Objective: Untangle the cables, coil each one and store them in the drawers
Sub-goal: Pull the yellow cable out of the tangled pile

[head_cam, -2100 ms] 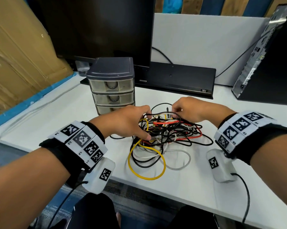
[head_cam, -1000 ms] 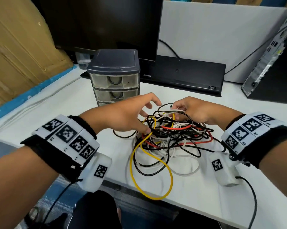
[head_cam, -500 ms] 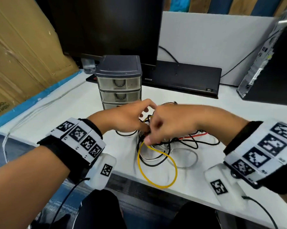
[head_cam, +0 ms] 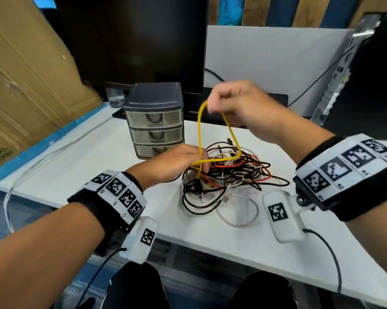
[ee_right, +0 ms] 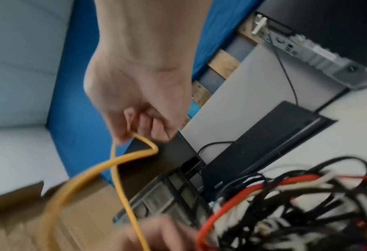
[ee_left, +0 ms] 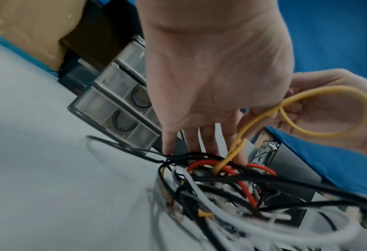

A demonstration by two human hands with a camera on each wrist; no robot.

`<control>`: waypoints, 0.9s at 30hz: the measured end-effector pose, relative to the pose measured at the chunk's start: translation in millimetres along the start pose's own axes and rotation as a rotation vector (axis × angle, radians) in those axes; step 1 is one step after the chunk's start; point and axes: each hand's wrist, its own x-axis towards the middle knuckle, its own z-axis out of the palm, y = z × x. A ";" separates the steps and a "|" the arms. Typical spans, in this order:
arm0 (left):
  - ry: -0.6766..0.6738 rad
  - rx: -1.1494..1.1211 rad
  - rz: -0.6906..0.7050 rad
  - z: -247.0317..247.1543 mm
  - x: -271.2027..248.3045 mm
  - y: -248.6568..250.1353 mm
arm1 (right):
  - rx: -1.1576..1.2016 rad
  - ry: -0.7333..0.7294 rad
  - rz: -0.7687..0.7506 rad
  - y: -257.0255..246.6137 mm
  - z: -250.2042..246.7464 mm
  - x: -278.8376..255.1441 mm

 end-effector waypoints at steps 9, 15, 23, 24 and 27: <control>-0.004 0.049 0.009 3.3 4.3 -0.8 | 0.232 0.525 -0.143 -25.2 -18.3 26.2; -0.043 0.131 0.001 -13.9 1.6 0.8 | 0.085 0.688 -0.046 -17.4 -14.7 21.3; -0.259 0.239 -0.264 -26.2 -5.3 12.4 | -0.241 0.751 0.115 -23.3 -31.3 10.1; -0.269 0.235 -0.288 -26.0 -6.4 12.9 | -0.334 0.684 0.144 -21.6 -33.7 8.5; -0.212 0.212 -0.284 -27.7 -7.5 13.7 | -0.633 0.457 0.231 -19.2 -35.5 1.1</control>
